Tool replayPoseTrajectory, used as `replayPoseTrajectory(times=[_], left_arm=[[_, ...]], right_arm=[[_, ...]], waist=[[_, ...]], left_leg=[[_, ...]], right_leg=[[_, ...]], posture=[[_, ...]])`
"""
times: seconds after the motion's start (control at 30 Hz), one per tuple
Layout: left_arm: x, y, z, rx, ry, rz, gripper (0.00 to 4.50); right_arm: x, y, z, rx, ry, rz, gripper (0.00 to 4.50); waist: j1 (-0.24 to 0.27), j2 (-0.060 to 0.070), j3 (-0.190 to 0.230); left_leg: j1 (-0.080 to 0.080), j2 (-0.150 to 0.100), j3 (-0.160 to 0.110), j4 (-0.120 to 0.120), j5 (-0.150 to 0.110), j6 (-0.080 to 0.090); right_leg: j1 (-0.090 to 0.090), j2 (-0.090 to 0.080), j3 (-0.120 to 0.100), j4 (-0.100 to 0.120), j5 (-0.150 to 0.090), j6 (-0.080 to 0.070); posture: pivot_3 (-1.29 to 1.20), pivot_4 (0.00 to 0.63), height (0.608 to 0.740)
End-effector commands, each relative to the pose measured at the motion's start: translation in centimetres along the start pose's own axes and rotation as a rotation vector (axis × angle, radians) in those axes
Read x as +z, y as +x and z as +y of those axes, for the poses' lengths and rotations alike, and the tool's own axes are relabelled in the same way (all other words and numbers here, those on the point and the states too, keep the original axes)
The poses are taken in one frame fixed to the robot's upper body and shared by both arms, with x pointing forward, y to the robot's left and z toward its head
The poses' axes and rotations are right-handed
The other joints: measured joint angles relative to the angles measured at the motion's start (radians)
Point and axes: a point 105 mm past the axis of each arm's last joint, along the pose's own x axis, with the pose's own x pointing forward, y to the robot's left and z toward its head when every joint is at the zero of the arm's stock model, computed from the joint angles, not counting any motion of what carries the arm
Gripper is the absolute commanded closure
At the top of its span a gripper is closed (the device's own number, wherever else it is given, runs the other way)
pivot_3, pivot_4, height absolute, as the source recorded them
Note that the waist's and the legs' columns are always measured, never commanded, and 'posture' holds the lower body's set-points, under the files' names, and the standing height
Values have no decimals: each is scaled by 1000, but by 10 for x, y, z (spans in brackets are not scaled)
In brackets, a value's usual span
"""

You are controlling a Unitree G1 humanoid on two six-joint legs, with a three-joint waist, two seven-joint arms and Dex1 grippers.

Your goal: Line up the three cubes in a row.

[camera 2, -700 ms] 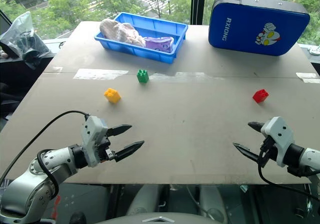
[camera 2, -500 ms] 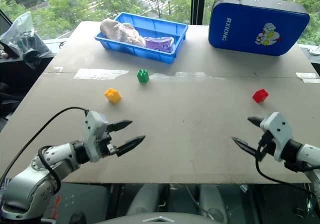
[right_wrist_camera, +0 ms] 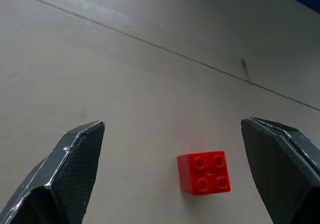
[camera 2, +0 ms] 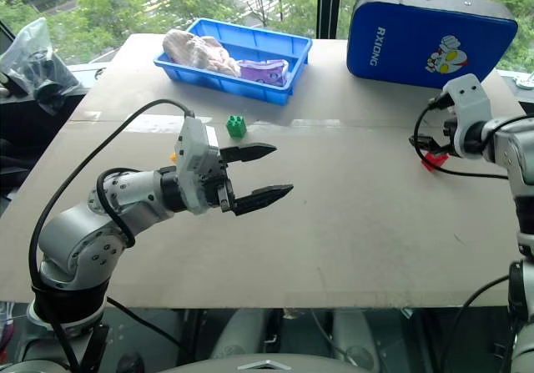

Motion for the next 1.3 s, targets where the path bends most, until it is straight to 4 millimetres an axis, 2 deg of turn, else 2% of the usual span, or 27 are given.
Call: replayPoseTrajectory(times=[0.03,0.3,0.73,0.83,0.97,1.0,1.17,1.27,1.3], left_arm=[[7,4,-5,-40,31,-36,108],[4,4,-8,-15,32,-46,108],[2,3,-9,10,41,-33,108],[3,4,-11,-1,40,-31,0],[7,5,-13,-19,40,-31,0],[8,5,-13,-23,41,-30,0],[11,6,-9,-22,39,-26,0],[2,0,-5,14,15,-24,0],[-2,-4,-4,32,8,-22,0]], right_arm=[[-2,10,-17,-36,14,45,0],[-18,28,-23,-29,47,161,0],[-40,31,-26,-24,28,235,0],[-44,32,-25,-21,25,248,924],[-48,33,-24,-16,29,258,2869],[-49,33,-24,-15,26,261,3179],[-43,33,-21,1,-17,218,3168],[-19,27,8,158,-148,78,3168],[-9,22,26,237,-224,17,3168]], waist=[[0,0,0],[1,1,1],[1,1,1],[1,1,1],[1,1,1],[1,1,1],[1,1,1],[-2,1,1],[-4,1,1]], left_leg=[[0,0,0,0,0,0],[-1,1,0,0,0,0],[0,1,0,0,0,0],[0,1,0,0,0,0],[0,1,0,0,0,0],[0,1,0,0,0,0],[0,1,0,1,0,0],[0,1,0,0,0,0],[0,1,0,0,0,0]], right_leg=[[0,0,0,0,0,0],[0,0,0,0,0,1],[0,0,0,1,0,1],[0,0,0,1,0,1],[0,0,0,1,0,1],[0,0,0,1,0,1],[0,0,0,1,0,1],[0,0,0,1,0,1],[0,0,0,1,0,1]], posture=[[0,150,740],[0,150,740],[0,150,740],[0,150,740],[0,150,740],[0,150,740],[0,150,740],[0,150,740],[0,150,740]])
